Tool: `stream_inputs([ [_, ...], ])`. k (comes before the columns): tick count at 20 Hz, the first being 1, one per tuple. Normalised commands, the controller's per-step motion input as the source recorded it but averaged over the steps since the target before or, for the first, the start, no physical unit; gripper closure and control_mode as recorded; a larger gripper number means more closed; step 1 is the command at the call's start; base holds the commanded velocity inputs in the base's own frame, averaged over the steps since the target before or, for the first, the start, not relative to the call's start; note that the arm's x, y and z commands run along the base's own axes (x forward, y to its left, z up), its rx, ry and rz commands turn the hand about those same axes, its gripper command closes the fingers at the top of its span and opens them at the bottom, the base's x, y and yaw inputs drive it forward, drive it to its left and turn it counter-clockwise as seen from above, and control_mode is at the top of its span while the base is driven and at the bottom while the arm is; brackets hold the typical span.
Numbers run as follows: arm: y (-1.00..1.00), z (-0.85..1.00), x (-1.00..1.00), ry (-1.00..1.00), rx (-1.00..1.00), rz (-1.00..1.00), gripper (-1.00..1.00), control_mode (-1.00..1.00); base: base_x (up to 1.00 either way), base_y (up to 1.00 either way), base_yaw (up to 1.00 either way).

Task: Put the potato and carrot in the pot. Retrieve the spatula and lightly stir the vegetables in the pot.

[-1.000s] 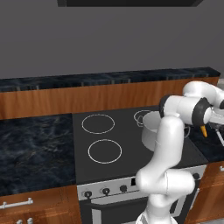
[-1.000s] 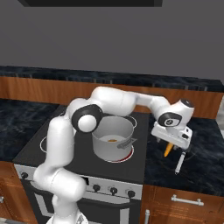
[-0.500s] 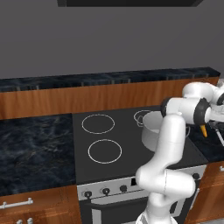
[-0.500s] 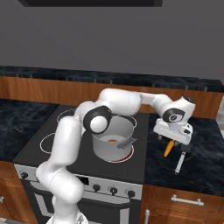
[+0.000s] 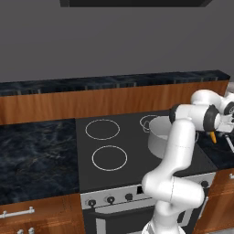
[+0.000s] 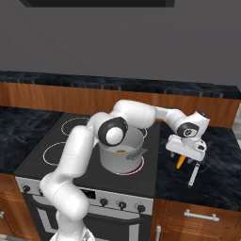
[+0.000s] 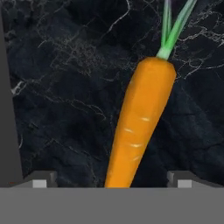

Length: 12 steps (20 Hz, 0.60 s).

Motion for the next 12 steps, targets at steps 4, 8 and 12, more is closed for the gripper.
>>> stream_inputs([
  [4,0.00,-0.37,0.01,0.05,0.00,0.05,-1.00,-1.00,0.00,0.00,0.00],
  [8,0.00,-0.19,0.00,0.06,0.00,0.03,-1.00,-1.00,0.00,0.00,0.00],
  [12,0.00,-0.01,0.00,0.02,0.00,0.00,1.00,-1.00,0.00,0.00,0.00],
])
